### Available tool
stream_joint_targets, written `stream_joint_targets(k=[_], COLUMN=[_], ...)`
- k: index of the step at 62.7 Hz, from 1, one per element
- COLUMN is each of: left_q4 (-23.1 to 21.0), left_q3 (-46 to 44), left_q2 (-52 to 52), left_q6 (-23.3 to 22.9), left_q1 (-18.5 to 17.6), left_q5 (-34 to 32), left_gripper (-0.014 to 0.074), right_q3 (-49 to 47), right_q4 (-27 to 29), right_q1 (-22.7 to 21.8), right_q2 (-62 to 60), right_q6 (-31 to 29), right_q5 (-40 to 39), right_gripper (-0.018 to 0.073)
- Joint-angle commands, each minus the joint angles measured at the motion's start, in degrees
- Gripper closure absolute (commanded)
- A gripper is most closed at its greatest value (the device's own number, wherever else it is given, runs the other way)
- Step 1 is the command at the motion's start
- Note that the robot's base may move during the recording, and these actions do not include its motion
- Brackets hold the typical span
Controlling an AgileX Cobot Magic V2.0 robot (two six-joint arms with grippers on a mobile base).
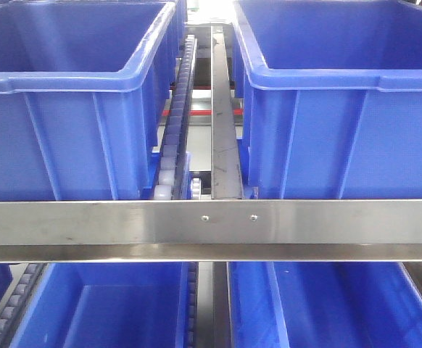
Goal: Pick and sort blue part to right shelf
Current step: 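Position both held bottles above the blue bins on the shelf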
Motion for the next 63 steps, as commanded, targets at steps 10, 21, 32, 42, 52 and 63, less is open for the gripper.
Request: stream_joint_targets(k=[10, 21, 32, 42, 52, 63], left_q4=[-0.1, -0.1, -0.1, -0.1, -5.6, -5.7], left_q3=[-1.6, -1.6, -1.6, -1.6, -1.6, -3.0], left_q2=[0.5, 0.5, 0.5, 0.5, 0.6, 3.7], left_q6=[-0.5, -0.5, -0.5, -0.5, -0.5, 1.9], left_q1=[0.0, 0.0, 0.0, 0.0, 0.0, -0.5], left_q5=[-5.2, -5.4, -5.6, -5.2, -5.1, -4.9], left_gripper=[0.0263, 0.0263, 0.0263, 0.0263, 0.0263, 0.0263], right_q3=[-1.6, -1.6, -1.6, -1.6, -3.4, -7.3], right_q4=[-0.5, -0.5, -0.5, -0.5, -0.5, -0.5], right_q1=[-0.4, -0.4, -0.4, -0.4, 0.1, 1.1], right_q2=[0.4, 0.4, 0.4, 0.4, 0.6, 4.9], right_q6=[0.0, 0.0, 0.0, 0.0, 0.0, 0.0], right_q5=[-5.5, -5.8, -6.1, -6.2, -6.4, -6.4], right_gripper=[0.0177, 0.0177, 0.0177, 0.0177, 0.0177, 0.0177])
